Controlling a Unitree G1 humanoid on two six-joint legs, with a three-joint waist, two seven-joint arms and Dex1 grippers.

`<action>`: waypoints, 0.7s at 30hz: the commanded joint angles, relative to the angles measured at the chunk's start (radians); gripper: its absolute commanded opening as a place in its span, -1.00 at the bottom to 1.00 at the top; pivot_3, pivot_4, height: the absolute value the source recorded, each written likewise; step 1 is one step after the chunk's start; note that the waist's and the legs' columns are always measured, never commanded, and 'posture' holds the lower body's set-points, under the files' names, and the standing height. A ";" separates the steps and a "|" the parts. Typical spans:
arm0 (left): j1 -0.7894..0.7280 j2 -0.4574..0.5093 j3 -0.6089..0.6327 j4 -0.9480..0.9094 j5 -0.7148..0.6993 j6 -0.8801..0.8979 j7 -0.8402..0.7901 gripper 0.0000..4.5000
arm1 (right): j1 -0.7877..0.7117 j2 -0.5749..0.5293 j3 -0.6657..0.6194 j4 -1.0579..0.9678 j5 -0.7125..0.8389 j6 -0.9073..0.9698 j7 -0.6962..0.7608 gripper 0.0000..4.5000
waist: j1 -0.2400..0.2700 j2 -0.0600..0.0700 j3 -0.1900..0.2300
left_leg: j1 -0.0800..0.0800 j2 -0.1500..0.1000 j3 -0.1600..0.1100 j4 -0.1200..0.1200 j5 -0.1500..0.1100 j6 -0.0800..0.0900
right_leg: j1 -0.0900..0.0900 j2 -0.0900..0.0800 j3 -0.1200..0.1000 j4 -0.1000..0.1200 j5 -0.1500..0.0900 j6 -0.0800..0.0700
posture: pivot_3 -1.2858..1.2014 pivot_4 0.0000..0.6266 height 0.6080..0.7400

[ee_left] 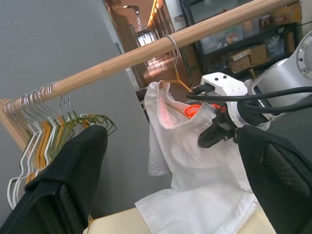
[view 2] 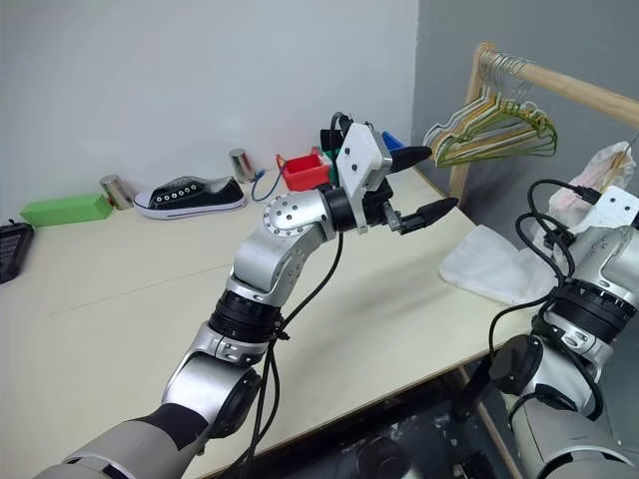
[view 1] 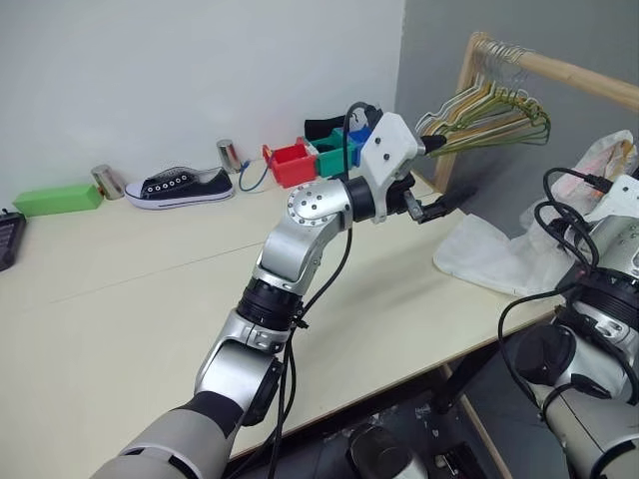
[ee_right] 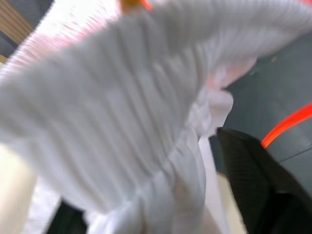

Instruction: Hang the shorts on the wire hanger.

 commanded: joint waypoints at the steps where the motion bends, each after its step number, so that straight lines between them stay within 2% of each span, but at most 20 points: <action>1: -0.012 0.006 0.005 -0.035 -0.006 0.004 0.005 1.00 | 0.019 -0.019 0.105 -0.183 -0.016 0.039 -0.012 0.73 | 0.000 0.000 0.000 | 0.000 -0.001 0.000 -0.001 0.000 0.000 | 0.000 -0.001 0.000 0.000 0.000 0.000 | -0.32 -1.00 1.00; 4: -0.003 0.012 -0.001 -0.040 -0.013 0.015 -0.012 1.00 | 0.040 -0.018 0.170 -0.313 -0.031 0.123 -0.018 0.99 | -0.001 0.000 0.000 | 0.000 -0.001 0.000 -0.003 0.000 0.000 | -0.001 -0.001 0.001 0.000 0.000 0.000 | -0.33 -1.00 1.00; 8: 0.018 0.029 0.001 -0.045 -0.012 0.020 -0.026 1.00 | 0.036 -0.012 0.249 -0.469 -0.048 0.232 -0.018 0.99 | -0.004 0.000 0.000 | 0.001 -0.001 0.000 -0.003 0.000 0.000 | -0.001 -0.001 0.000 0.000 0.000 0.000 | -0.34 -1.00 1.00; 16: 0.095 0.122 0.047 -0.115 -0.012 0.069 -0.005 1.00 | -0.072 0.066 0.455 -0.595 -0.022 0.234 0.012 0.99 | -0.017 0.001 -0.001 | 0.002 0.000 0.000 -0.005 0.000 0.000 | -0.002 -0.001 0.000 0.000 0.000 0.000 | -0.31 -1.00 1.00; 18: 0.137 0.151 0.082 -0.146 -0.018 0.110 0.032 1.00 | -0.075 0.078 0.530 -0.583 0.034 0.181 0.076 0.99 | -0.015 0.001 -0.001 | 0.002 0.000 -0.001 -0.005 0.000 0.000 | -0.002 -0.001 0.000 0.000 0.000 0.000 | -0.29 -1.00 1.00; 21: 0.243 0.189 0.136 -0.203 0.010 0.167 0.133 1.00 | 0.031 0.146 0.602 -0.494 0.089 -0.058 0.152 0.99 | -0.007 -0.002 -0.008 | 0.002 0.003 -0.003 -0.006 0.000 0.000 | -0.002 0.002 -0.002 0.000 0.000 0.000 | -0.25 -1.00 1.00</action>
